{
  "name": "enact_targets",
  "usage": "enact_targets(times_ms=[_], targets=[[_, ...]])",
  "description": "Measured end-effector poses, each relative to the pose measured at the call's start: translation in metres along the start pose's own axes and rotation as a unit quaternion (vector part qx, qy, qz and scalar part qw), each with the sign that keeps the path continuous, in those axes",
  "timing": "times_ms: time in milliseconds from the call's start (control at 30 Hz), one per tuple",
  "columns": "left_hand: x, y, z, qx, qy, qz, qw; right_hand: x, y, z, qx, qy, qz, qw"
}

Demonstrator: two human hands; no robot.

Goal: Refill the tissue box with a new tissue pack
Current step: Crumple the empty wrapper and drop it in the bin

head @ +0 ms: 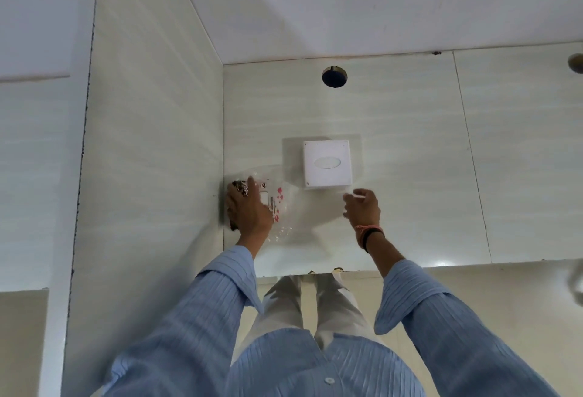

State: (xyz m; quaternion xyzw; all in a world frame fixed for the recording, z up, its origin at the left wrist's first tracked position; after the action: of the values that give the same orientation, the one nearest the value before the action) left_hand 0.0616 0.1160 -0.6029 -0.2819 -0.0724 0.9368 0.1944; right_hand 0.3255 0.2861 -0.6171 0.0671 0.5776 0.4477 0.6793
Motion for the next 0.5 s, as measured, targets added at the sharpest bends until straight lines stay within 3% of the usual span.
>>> enact_targets(times_ms=[267,400,500], targets=[[-0.026,0.037,-0.011,-0.087,0.032,-0.005,0.996,-0.071,-0.035,-0.09,-0.043,0.29,-0.094,0.951],[-0.046,0.029,-0.015,-0.227,0.072,0.002,0.971,-0.086,-0.028,-0.104,-0.016,0.294,-0.088,0.952],[-0.068,0.008,-0.023,-0.338,0.169,-0.019,0.926,-0.093,-0.014,-0.099,0.011,0.264,-0.069,0.962]])
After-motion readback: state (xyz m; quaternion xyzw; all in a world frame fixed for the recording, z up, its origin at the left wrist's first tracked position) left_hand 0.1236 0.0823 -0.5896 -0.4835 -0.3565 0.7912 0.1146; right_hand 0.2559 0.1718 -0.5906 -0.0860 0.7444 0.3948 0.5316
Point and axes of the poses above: each hand's wrist, its own x-axis towards the middle knuckle, its own z-axis out of the back of the hand, y = z × x, the point moved 10 cm from there along x, towards the middle knuckle, and after that the axes turned 4 degrees about y, right-handed, at the moved point
